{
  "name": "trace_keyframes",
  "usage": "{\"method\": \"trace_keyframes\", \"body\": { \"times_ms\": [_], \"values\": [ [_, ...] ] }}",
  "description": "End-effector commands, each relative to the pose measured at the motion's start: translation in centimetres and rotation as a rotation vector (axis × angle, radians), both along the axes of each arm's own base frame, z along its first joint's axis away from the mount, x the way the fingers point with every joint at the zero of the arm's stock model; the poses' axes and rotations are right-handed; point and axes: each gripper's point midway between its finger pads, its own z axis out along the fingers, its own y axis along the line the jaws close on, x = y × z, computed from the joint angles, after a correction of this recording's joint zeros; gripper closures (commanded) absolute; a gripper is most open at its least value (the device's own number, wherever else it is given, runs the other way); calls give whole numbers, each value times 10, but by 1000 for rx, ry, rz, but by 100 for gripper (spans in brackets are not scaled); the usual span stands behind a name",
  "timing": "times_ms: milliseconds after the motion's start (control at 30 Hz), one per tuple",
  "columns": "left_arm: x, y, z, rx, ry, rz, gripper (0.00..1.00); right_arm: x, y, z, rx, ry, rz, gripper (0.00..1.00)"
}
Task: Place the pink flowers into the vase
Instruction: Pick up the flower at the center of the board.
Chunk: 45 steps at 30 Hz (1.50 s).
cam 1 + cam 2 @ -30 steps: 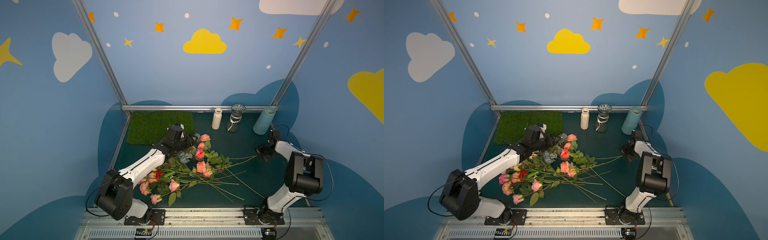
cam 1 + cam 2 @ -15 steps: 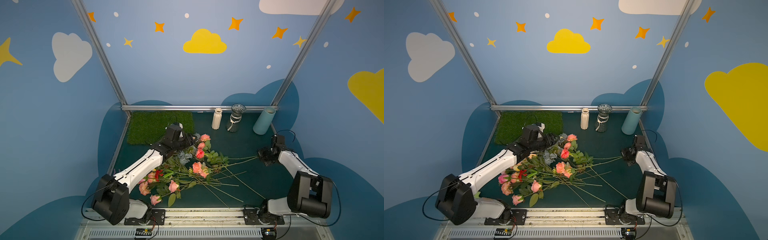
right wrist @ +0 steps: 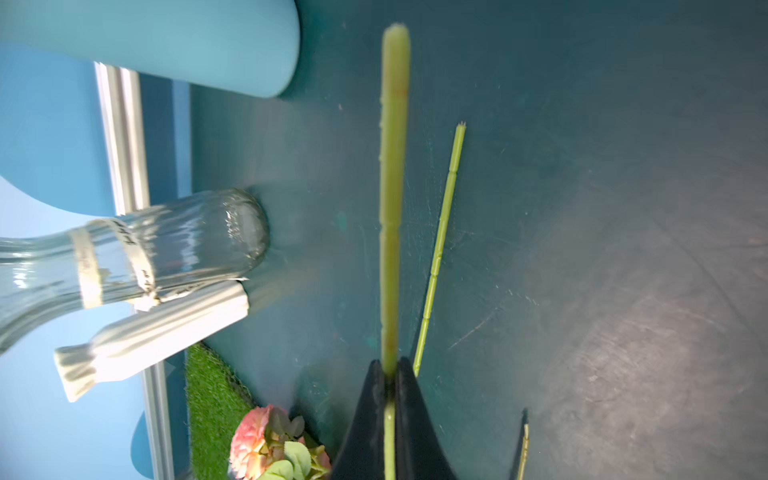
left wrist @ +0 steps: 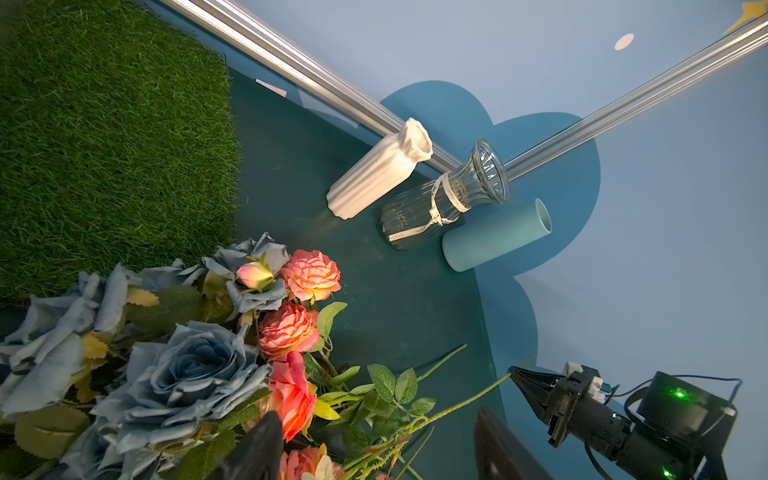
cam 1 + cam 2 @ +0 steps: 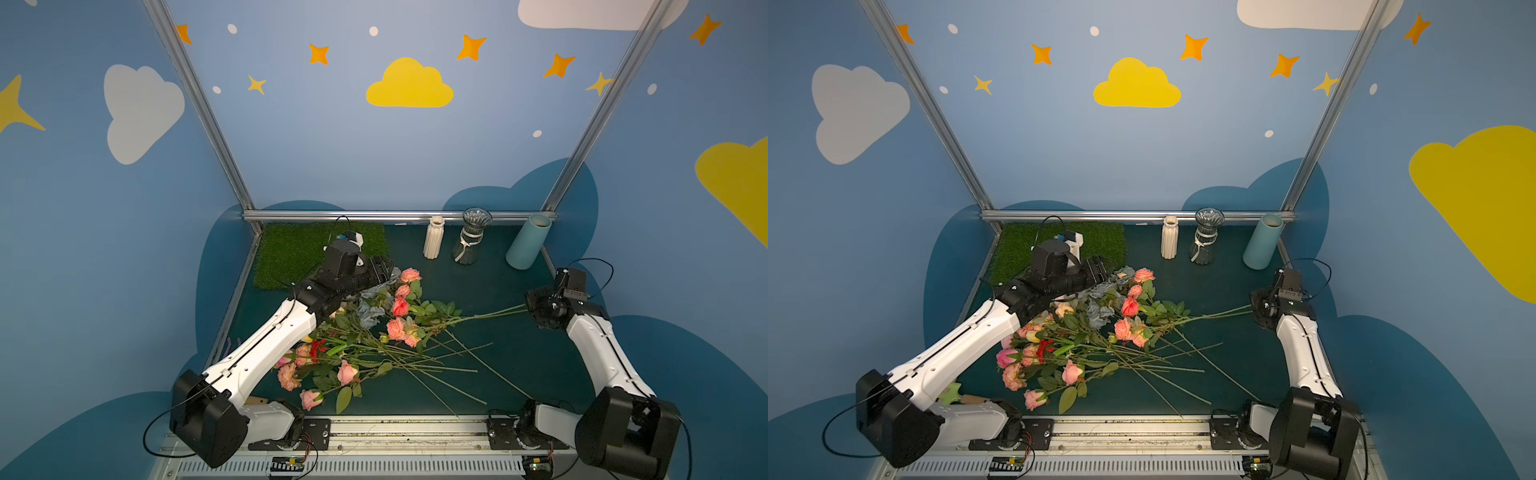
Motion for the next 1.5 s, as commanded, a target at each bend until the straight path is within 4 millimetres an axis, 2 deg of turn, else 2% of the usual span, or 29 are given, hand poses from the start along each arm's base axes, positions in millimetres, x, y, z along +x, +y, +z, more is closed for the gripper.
{"method": "trace_keyframes", "body": {
  "times_ms": [0,167,333,533,667,767,900,1100,1333,1467],
  "values": [
    [-6,2,15,38,-29,-8,26,4,-14,30,-20,-85,-85,100],
    [-15,-12,26,66,-42,-46,23,15,-15,52,-2,-183,-93,100],
    [-29,-37,38,34,-33,-119,22,26,-3,67,102,-228,-75,100],
    [-59,-82,71,-82,-25,-255,21,32,3,92,173,-305,-65,100],
    [-84,-123,91,-163,-14,-364,21,35,6,105,205,-355,-68,100],
    [-99,-151,96,-189,-8,-412,21,40,11,115,235,-403,-53,100],
    [-111,-179,91,-209,14,-430,21,42,16,124,278,-431,-48,100],
    [-108,-209,62,-247,98,-388,20,44,19,139,326,-477,-61,100],
    [-79,-223,42,-297,96,-279,20,41,34,151,375,-514,-24,100],
    [-63,-229,41,-344,68,-218,20,39,45,156,383,-528,3,100]
  ]
}}
